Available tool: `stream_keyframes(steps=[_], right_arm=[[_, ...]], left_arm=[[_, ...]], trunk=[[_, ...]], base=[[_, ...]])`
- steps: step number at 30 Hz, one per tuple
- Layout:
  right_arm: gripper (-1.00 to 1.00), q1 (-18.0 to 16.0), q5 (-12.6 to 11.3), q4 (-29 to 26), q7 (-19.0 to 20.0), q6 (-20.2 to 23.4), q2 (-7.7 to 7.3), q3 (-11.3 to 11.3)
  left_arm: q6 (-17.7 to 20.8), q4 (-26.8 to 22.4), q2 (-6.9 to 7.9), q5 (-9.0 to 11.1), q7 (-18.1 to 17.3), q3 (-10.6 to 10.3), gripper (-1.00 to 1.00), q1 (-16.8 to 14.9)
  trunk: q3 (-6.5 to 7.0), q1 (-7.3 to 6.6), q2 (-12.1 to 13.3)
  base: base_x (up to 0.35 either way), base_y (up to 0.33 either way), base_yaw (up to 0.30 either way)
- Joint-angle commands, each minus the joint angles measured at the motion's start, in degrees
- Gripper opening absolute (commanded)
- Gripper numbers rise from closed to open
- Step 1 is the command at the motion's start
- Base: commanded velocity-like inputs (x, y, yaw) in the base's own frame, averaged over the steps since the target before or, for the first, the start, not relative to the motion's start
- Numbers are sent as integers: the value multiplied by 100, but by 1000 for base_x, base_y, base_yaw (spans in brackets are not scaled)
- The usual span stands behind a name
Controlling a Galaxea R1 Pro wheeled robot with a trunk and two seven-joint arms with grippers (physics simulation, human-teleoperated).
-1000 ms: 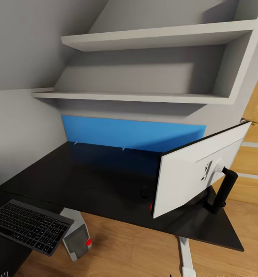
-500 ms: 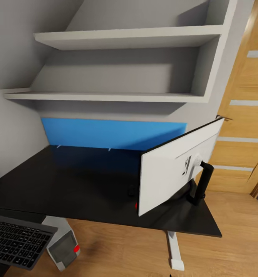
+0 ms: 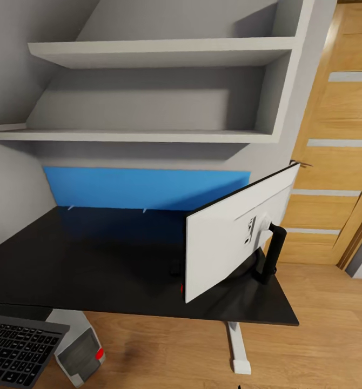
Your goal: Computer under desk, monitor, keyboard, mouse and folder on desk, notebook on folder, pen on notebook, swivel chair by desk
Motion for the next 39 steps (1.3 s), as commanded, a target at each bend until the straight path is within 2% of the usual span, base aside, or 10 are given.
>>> stream_keyframes(steps=[1, 14, 16, 18, 19, 20, 21, 24, 29, 39], right_arm=[[100, -6, -37, 11, -17, -21, 3, 40], [100, -6, -44, 5, -23, -23, -7, 40], [100, -6, -45, 3, -26, -23, -7, 40], [100, -6, -45, 3, -26, -25, -6, 40], [100, -6, -45, 3, -26, -27, -6, 40], [100, -6, -45, 2, -26, -28, -6, 40], [100, -6, -45, 2, -26, -28, -6, 40], [100, -6, -45, 2, -26, -29, -5, 40], [100, -6, -45, 2, -25, -29, -4, 40], [100, -6, -44, 2, -25, -26, 3, 40]], left_arm=[[-17, 5, 0, 9, -8, 11, 100, -4], [34, -135, -18, -27, 25, -44, 100, -4], [372, -493, -28, -95, 26, -54, 100, -4], [1037, -889, -30, -216, 26, -57, 100, -4], [1611, -1193, -32, -301, 30, -54, 100, -4], [1907, -1354, -33, -333, 31, -54, 100, -4], [2451, -1674, -32, -381, 33, -48, 100, -4], [3133, -2216, -34, -437, 34, -36, 100, -4], [3513, -2572, -32, -476, 35, -53, 100, -4], [3609, -2663, -33, -486, 44, -27, 100, -4]], trunk=[[-6, 0, -4], [-7, 0, -4], [-7, 0, -4], [-7, 0, -4], [-7, 0, -4], [-7, 0, -4], [-7, 0, -4], [-7, 0, -4], [-7, 0, -4], [-7, 0, -4]], base=[[0, 0, -7], [0, 0, -1], [0, 0, 0], [0, 0, 0], [0, 0, 0], [0, 0, 0], [0, 0, 0], [0, 0, 0], [-10, 0, 0], [-66, 0, 0]])
